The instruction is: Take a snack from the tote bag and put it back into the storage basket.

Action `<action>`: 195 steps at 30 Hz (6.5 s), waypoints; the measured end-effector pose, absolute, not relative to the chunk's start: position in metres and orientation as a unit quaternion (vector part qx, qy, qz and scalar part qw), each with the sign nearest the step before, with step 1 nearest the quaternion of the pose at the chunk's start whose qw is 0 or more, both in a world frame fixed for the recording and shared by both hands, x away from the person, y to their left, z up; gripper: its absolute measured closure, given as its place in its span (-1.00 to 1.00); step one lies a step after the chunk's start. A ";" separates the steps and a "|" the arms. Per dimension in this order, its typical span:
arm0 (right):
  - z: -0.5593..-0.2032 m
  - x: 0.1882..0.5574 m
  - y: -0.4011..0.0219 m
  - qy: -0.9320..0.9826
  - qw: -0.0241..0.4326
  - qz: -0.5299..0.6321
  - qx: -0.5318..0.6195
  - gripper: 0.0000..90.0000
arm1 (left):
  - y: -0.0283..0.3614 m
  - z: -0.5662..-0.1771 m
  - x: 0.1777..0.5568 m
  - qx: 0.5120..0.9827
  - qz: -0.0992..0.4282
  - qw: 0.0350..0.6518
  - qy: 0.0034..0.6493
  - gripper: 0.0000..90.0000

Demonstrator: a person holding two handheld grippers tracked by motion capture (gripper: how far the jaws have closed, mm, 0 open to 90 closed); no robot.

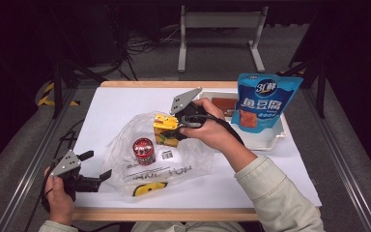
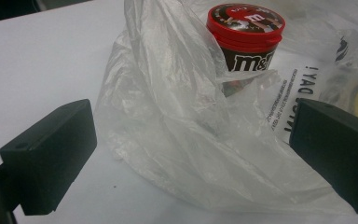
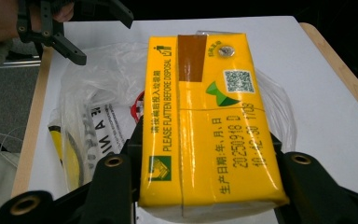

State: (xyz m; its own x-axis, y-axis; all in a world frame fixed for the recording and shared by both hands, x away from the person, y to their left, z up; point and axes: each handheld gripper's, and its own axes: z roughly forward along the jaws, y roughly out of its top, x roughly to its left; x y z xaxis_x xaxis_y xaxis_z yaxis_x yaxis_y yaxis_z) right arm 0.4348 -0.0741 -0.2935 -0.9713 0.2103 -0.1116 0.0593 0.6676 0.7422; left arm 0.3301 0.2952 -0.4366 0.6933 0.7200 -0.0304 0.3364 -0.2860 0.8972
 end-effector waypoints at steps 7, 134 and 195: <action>-0.281 0.437 -0.082 0.905 0.103 0.405 0.079 0.24 | 0.295 -0.436 0.330 0.778 0.196 0.492 0.339 -0.97; -0.348 0.530 -0.189 0.892 0.185 0.310 0.273 0.23 | 0.295 -0.438 0.331 0.783 0.194 0.486 0.336 -0.97; -0.324 0.492 -0.189 0.868 0.192 0.383 0.251 0.45 | 0.295 -0.437 0.330 0.782 0.193 0.488 0.336 -0.97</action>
